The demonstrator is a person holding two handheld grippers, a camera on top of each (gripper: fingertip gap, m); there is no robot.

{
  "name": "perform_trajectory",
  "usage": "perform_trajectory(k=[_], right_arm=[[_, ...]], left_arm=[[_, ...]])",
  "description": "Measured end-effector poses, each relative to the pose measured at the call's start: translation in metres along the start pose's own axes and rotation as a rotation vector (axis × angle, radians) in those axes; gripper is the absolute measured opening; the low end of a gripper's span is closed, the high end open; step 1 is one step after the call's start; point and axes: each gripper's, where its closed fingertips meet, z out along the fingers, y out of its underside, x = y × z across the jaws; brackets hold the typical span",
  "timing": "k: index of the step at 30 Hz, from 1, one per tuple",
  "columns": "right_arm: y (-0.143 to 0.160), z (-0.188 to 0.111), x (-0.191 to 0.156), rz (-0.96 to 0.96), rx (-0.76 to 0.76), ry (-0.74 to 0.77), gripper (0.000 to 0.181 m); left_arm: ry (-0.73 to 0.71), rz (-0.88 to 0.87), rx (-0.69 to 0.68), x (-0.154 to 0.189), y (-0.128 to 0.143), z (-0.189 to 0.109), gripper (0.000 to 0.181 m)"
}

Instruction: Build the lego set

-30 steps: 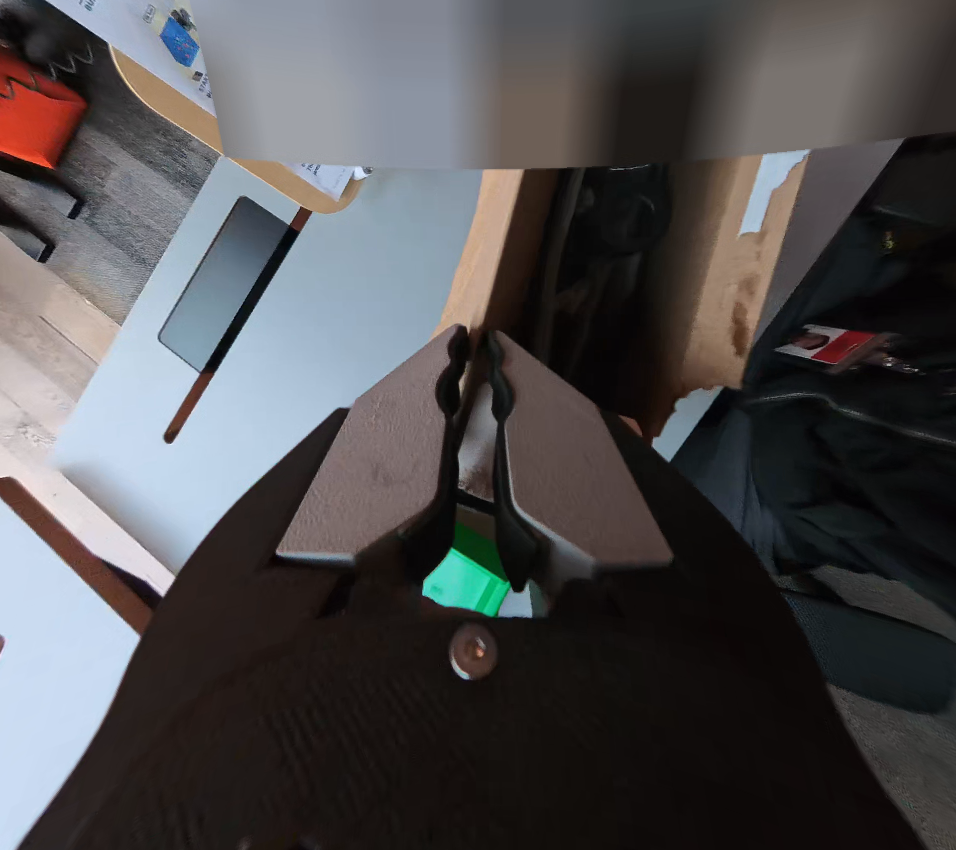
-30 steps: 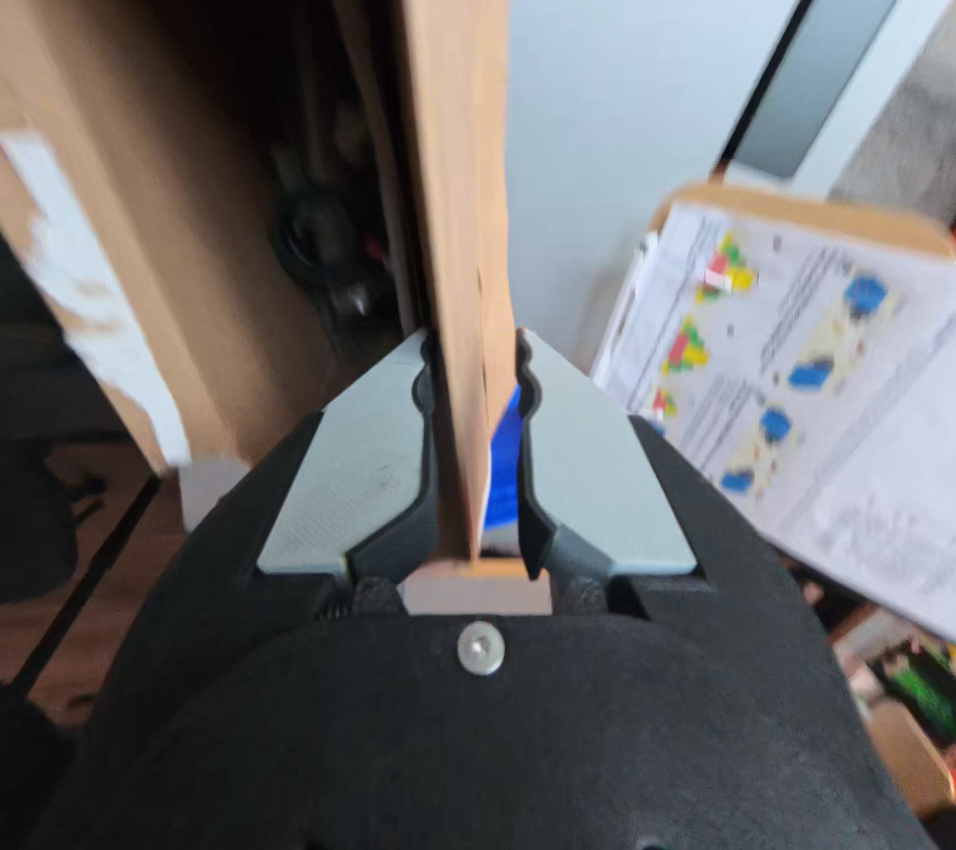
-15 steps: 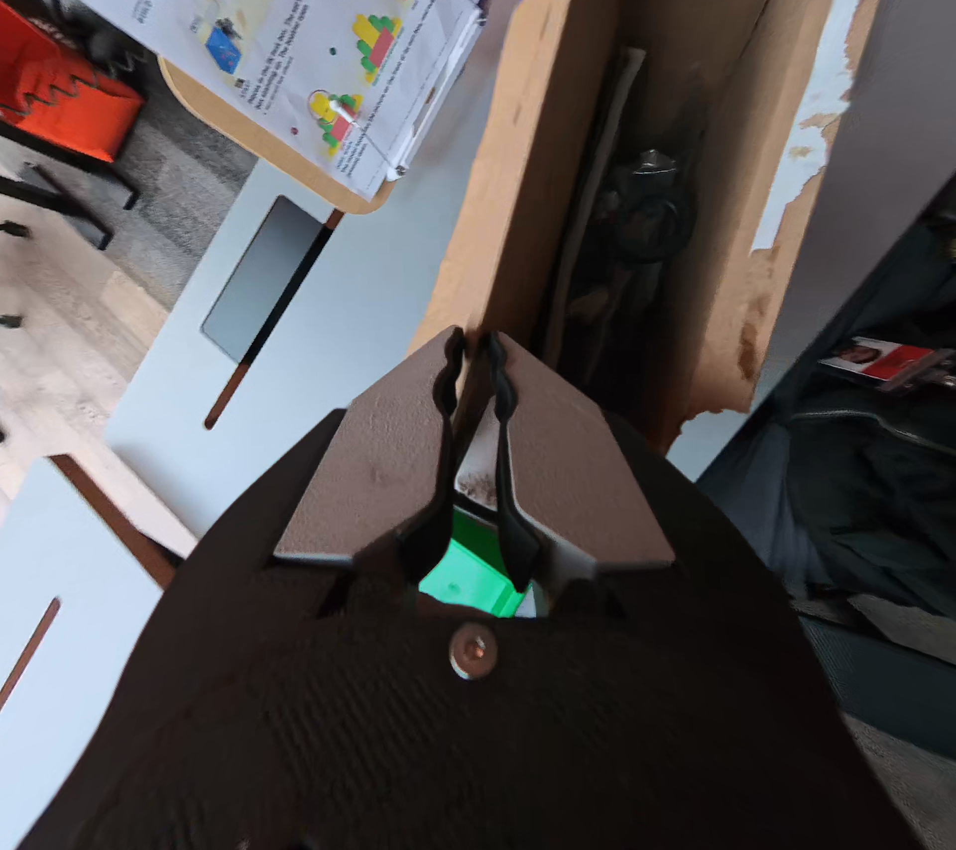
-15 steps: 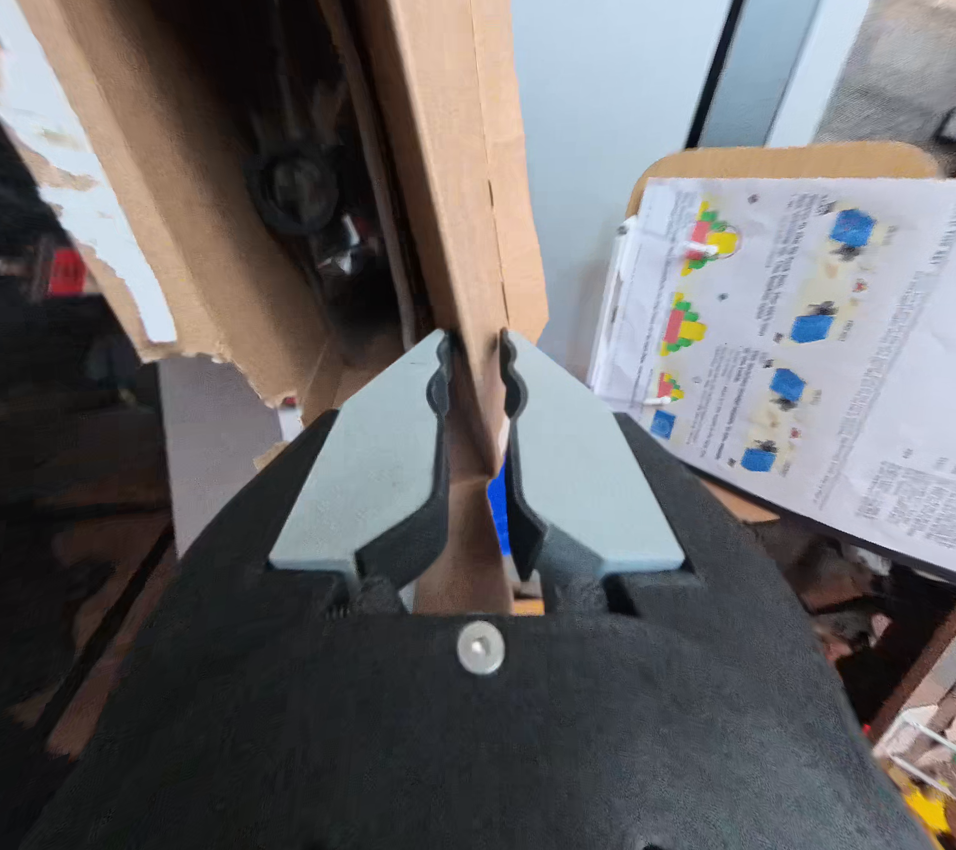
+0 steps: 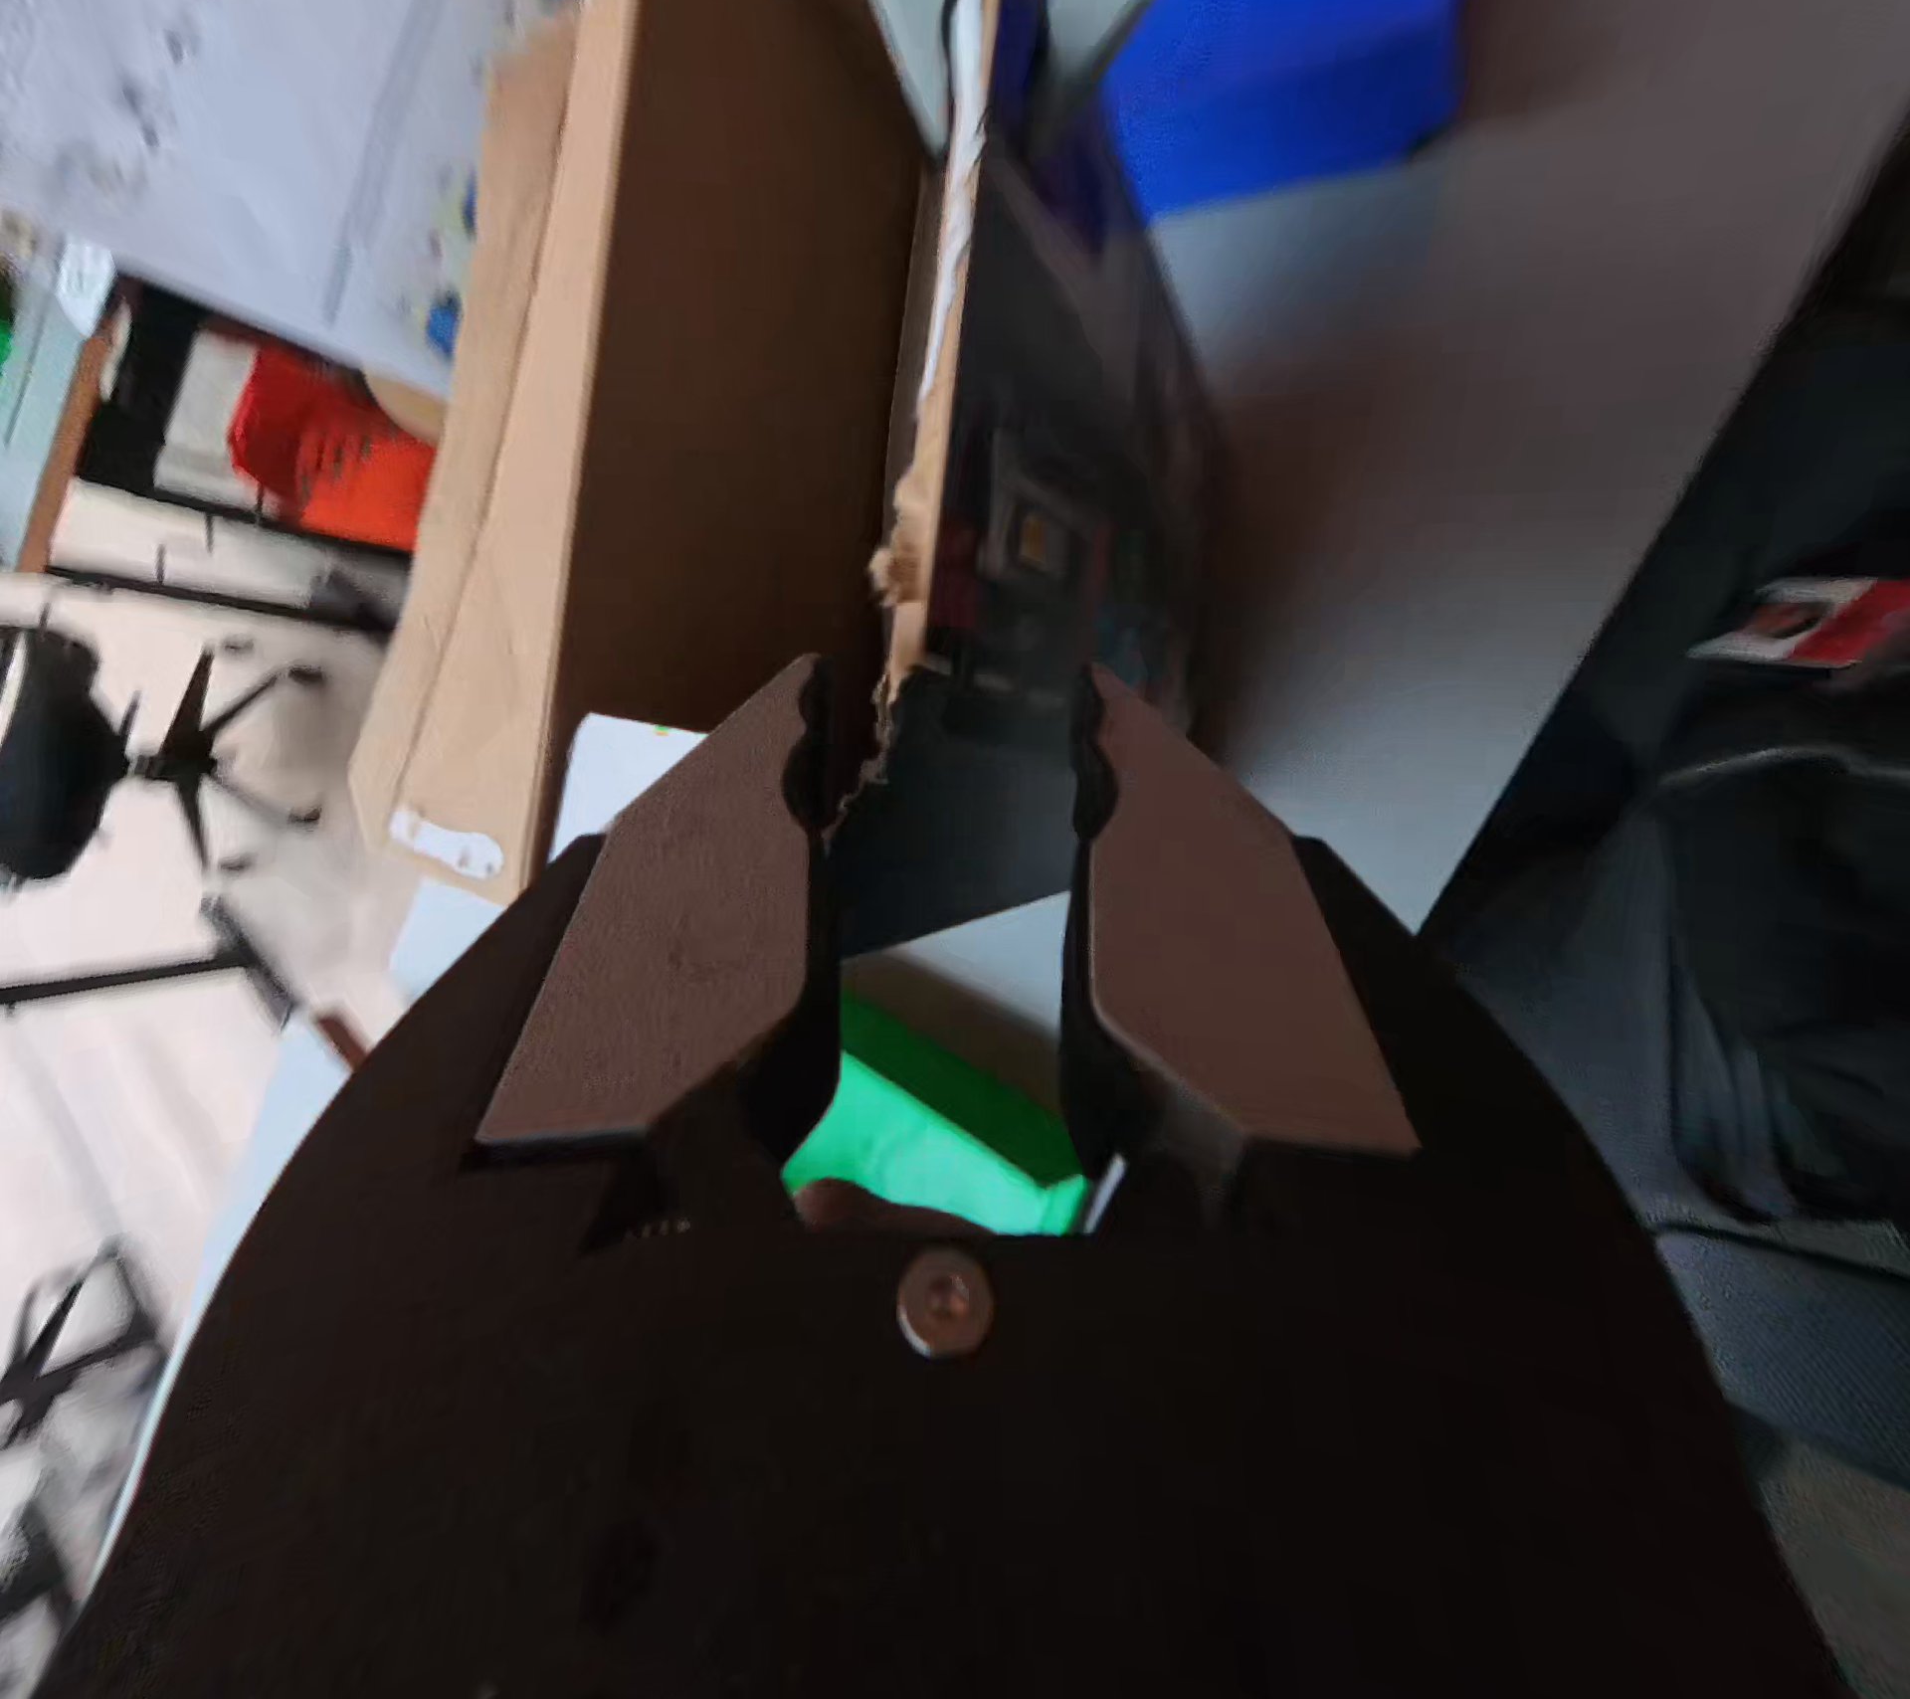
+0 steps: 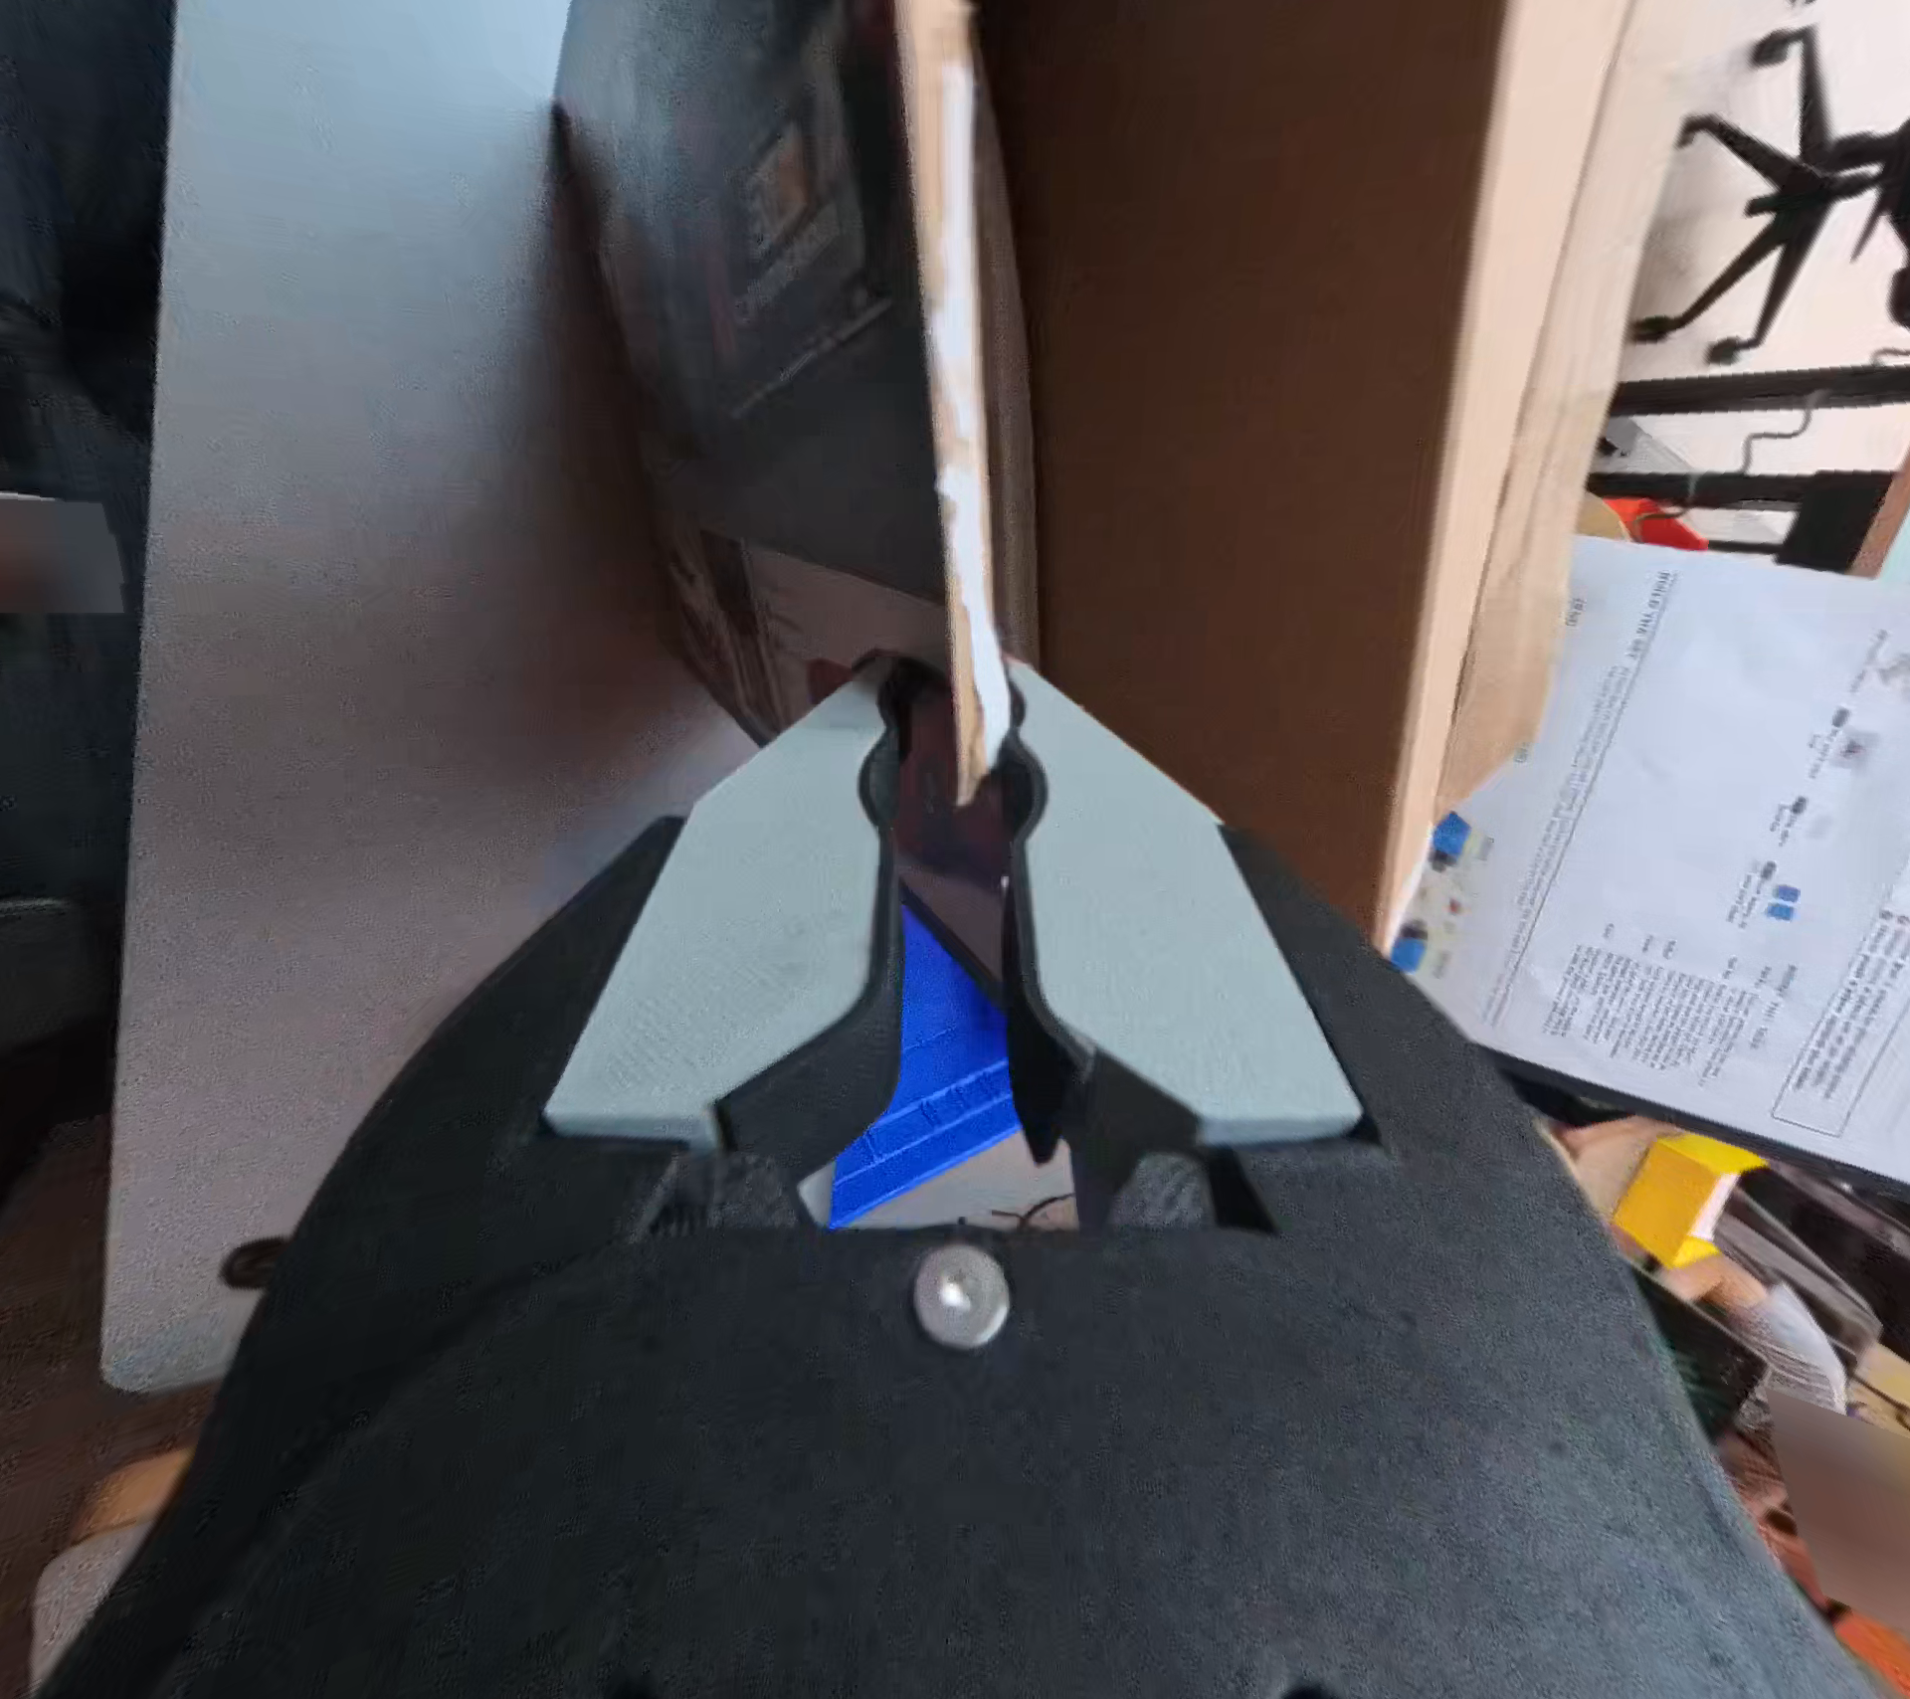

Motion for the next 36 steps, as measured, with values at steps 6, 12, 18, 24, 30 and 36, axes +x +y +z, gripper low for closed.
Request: perform_trajectory(k=[6, 12, 18, 24, 30, 36], right_arm=[[-0.009, -0.012, -0.045, 0.02, 0.07, 0.132, 0.01], [-0.019, -0.033, -0.171, -0.053, 0.22, 0.572, 0.012], [-0.011, 0.004, -0.248, -0.06, 0.28, 0.742, 0.006], [0.007, 0.035, -0.239, -0.025, 0.275, 0.734, 0.005], [0.013, 0.045, -0.222, 0.003, 0.301, 0.695, 0.005], [0.015, 0.059, -0.212, 0.02, 0.315, 0.673, 0.004]], left_arm=[[-0.124, 0.047, -0.04, 0.027, 0.01, 0.012, 0.01], [-0.468, 0.277, 0.228, 0.154, 0.015, -0.018, 0.011], [-0.55, 0.187, 0.471, 0.237, 0.038, -0.001, 0.005], [-0.476, 0.129, 0.525, 0.25, 0.043, 0.02, 0.008], [-0.472, 0.028, 0.534, 0.237, 0.048, 0.002, 0.031], [-0.664, 0.28, 0.358, 0.229, 0.053, 0.041, 0.025]])
